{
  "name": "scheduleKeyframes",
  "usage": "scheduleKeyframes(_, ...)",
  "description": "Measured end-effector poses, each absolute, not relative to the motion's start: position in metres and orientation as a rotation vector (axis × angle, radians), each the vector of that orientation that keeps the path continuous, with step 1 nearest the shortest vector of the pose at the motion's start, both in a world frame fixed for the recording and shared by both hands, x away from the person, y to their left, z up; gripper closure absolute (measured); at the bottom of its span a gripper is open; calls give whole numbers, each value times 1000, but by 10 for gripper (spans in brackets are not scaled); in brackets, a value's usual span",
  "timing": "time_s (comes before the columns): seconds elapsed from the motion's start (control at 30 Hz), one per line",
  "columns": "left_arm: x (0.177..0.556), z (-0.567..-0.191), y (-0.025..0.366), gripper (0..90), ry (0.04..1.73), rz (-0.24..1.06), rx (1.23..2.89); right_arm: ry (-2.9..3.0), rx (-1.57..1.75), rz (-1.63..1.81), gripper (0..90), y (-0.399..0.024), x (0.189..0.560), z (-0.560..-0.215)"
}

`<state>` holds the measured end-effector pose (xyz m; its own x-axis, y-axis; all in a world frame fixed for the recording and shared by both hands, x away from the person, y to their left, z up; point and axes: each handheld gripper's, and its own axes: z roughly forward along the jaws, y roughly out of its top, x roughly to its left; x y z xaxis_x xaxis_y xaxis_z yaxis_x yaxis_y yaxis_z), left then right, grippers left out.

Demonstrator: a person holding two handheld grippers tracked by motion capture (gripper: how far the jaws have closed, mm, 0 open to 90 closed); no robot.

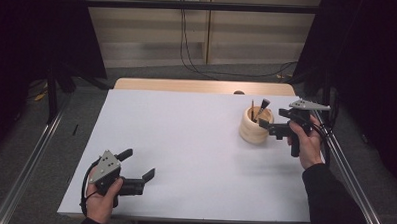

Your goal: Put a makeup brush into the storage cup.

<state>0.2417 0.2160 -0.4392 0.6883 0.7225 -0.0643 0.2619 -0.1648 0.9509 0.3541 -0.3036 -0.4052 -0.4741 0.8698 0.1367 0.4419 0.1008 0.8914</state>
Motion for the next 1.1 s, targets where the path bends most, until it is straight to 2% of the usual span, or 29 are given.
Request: scheduleKeyframes(1.1,238,-437,221,14,828,511,1689,1863,1195,1414,9,-301,285,-418)
